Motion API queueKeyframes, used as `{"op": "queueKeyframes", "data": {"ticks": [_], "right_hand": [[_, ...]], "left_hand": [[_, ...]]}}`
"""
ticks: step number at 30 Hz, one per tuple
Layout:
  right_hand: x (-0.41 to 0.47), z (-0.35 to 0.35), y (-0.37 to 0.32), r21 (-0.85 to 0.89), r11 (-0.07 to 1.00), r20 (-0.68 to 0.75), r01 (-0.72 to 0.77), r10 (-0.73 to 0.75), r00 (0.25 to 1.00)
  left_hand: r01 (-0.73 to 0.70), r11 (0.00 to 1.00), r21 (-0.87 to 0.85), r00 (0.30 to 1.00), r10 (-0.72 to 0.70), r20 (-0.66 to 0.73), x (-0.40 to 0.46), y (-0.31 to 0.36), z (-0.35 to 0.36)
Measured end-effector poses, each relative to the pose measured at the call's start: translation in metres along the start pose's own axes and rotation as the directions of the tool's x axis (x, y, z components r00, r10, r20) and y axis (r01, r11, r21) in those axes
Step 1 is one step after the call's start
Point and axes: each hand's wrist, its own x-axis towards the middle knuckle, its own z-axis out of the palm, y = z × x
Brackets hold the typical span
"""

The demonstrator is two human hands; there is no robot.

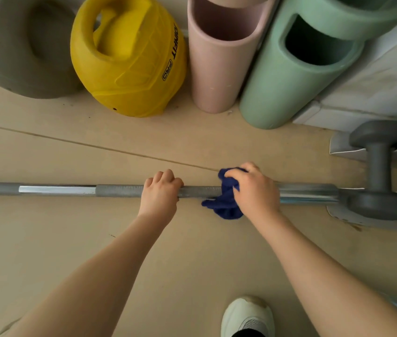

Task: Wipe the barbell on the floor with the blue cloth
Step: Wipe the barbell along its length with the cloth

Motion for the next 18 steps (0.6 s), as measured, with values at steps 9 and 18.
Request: {"op": "queueKeyframes", "data": {"ticks": [9,18], "right_hand": [[-0.004,0.011,0.063,0.024,0.954,-0.237,-0.298,0.295,0.926],[-0.014,0.009,0.087,-0.01,0.993,-0.288,-0.12,0.112,0.951]], "left_hand": [[-0.051,0.995,-0.081,0.997,0.055,0.057,0.004,0.03,-0.006],[-0.16,0.987,-0.021,0.987,0.16,0.016,0.01,0.054,0.008]]}}
